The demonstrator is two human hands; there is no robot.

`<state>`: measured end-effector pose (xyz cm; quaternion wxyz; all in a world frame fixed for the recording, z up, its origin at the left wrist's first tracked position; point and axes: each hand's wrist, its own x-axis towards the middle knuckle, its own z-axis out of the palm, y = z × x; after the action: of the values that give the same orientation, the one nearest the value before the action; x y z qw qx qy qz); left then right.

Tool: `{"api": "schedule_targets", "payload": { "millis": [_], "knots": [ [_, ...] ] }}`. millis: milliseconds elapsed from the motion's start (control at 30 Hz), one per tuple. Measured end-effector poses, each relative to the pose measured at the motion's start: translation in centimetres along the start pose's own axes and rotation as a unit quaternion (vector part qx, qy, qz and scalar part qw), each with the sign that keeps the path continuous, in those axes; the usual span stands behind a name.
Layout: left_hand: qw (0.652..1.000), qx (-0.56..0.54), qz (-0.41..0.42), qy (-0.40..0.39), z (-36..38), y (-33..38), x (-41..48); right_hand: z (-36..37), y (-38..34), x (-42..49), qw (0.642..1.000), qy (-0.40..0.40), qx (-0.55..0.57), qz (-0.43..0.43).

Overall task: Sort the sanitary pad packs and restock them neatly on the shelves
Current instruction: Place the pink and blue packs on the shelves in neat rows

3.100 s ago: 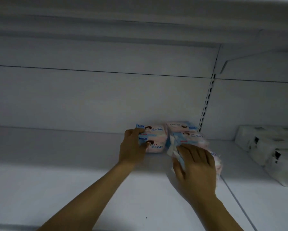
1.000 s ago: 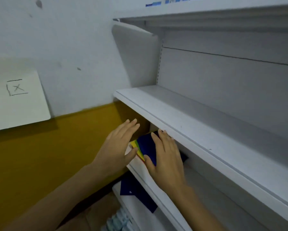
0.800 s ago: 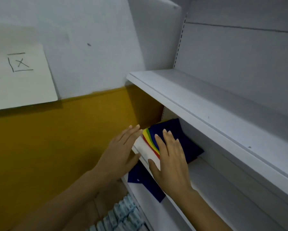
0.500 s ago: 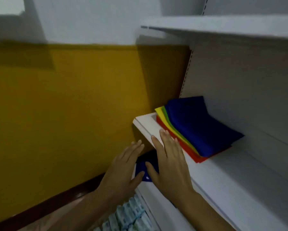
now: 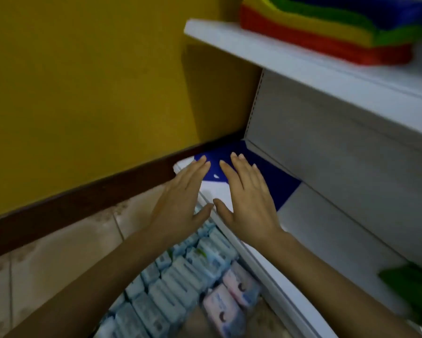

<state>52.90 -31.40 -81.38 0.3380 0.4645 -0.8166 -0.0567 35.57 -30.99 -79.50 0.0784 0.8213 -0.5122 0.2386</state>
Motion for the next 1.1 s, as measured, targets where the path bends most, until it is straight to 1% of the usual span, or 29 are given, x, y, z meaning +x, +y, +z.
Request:
{"api": "schedule_targets", "payload": {
  "millis": [67,167,267,333,400,500,567,633,700,767,833,900,933,967,1000,1033,1067,1100],
  "knots": [
    [1.000,-0.002,-0.009,-0.026,2.1,-0.4,-1.7,1.4,0.6,-2.3,0.998,-0.055,0.009,0.011],
    [0.998,-0.010,-0.009,-0.060,5.4,-0.6,-5.2,3.5,2.3,-6.3,0.983,-0.184,0.005,-0.003],
    [0.990,-0.043,-0.024,-0.135,8.8,-1.0,-9.8,5.9,4.7,-10.5,0.949,-0.310,-0.030,-0.042],
    [0.985,-0.045,-0.018,-0.164,11.1,-1.4,-12.5,6.8,5.1,-12.5,0.925,-0.378,-0.031,-0.041],
    [0.982,-0.026,0.011,-0.186,13.3,-1.7,-14.6,8.0,5.0,-14.7,0.899,-0.438,-0.007,-0.020],
    [0.973,-0.002,0.095,-0.211,16.5,-1.8,-16.8,9.2,3.9,-18.1,0.848,-0.527,0.032,0.041],
    [0.957,0.004,0.152,-0.246,18.6,-1.6,-17.9,9.5,3.0,-20.8,0.819,-0.570,0.043,0.053],
    [0.936,0.053,0.205,-0.282,20.6,-1.1,-18.5,9.4,2.7,-23.0,0.788,-0.611,0.051,0.057],
    [0.925,0.097,0.226,-0.290,22.1,-0.5,-18.7,9.3,2.8,-24.5,0.756,-0.648,0.067,0.072],
    [0.927,0.109,0.233,-0.275,22.5,-0.3,-18.4,8.9,3.2,-25.2,0.759,-0.641,0.073,0.087],
    [0.929,0.110,0.243,-0.257,22.5,-0.4,-18.0,8.2,3.4,-24.9,0.789,-0.598,0.089,0.112],
    [0.936,0.109,0.229,-0.245,22.0,-0.3,-17.8,7.2,3.7,-23.7,0.833,-0.518,0.139,0.138],
    [0.944,0.097,0.210,-0.237,21.7,-0.2,-17.8,6.9,3.8,-23.1,0.853,-0.461,0.192,0.155],
    [0.952,0.066,0.183,-0.235,21.1,0.0,-17.7,6.7,4.0,-22.6,0.861,-0.401,0.256,0.178],
    [0.961,0.015,0.145,-0.236,20.3,0.3,-17.3,6.6,4.2,-22.2,0.856,-0.354,0.319,0.198],
    [0.967,-0.045,0.100,-0.231,19.4,0.6,-16.7,6.5,4.3,-21.9,0.840,-0.325,0.376,0.218],
    [0.969,-0.098,0.060,-0.221,18.3,0.9,-15.9,6.5,4.3,-21.7,0.822,-0.307,0.420,0.233],
    [0.969,-0.135,0.033,-0.204,17.2,1.1,-15.1,6.7,4.4,-21.5,0.817,-0.292,0.435,0.242]
  ]
}}
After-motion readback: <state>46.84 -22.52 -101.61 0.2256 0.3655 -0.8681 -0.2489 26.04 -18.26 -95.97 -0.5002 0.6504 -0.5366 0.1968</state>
